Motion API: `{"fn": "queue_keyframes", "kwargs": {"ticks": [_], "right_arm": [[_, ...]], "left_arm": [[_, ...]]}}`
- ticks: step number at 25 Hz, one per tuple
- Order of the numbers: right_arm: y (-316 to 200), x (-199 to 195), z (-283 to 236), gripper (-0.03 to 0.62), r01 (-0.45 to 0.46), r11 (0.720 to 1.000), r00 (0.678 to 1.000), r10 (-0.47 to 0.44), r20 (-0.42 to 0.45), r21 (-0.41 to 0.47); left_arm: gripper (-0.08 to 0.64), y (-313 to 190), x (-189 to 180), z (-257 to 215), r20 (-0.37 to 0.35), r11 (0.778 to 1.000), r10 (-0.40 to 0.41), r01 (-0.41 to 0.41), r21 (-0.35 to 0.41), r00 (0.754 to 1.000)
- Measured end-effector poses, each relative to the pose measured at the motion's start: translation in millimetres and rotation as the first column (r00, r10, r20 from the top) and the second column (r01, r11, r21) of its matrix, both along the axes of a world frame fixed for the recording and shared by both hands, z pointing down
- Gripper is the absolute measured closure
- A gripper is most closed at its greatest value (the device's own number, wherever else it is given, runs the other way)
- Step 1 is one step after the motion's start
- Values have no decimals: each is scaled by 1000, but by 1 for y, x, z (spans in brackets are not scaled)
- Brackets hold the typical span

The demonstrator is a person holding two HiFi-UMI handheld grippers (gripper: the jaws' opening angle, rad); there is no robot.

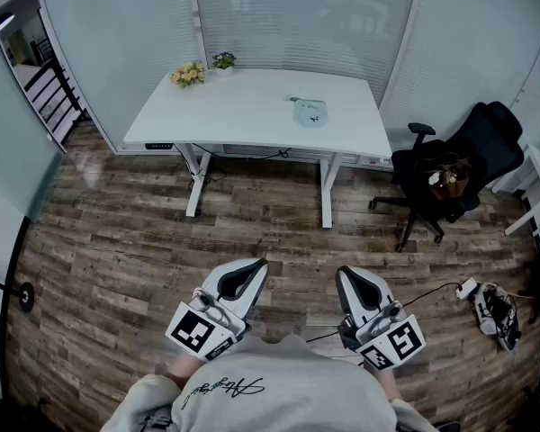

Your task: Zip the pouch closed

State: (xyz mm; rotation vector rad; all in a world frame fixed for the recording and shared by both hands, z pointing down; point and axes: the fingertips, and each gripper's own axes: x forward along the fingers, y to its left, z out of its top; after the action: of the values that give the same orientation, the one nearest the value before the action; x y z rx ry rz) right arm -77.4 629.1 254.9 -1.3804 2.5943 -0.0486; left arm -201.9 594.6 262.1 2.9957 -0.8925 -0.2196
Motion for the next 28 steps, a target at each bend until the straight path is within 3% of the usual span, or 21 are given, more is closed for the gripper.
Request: {"fn": "queue_keyframes", "kwargs": {"ticks": [14,28], "right_arm": [[-7,21,3,591,-30,999,997,31,-75,14],[13,78,14,591,25,1000,995,-25,-95,-7]], "left_arm": [[559,-5,16,2,13,1000,-14,14,16,1000],[559,10,75,1,-8,999,-38,38,28,999]]}}
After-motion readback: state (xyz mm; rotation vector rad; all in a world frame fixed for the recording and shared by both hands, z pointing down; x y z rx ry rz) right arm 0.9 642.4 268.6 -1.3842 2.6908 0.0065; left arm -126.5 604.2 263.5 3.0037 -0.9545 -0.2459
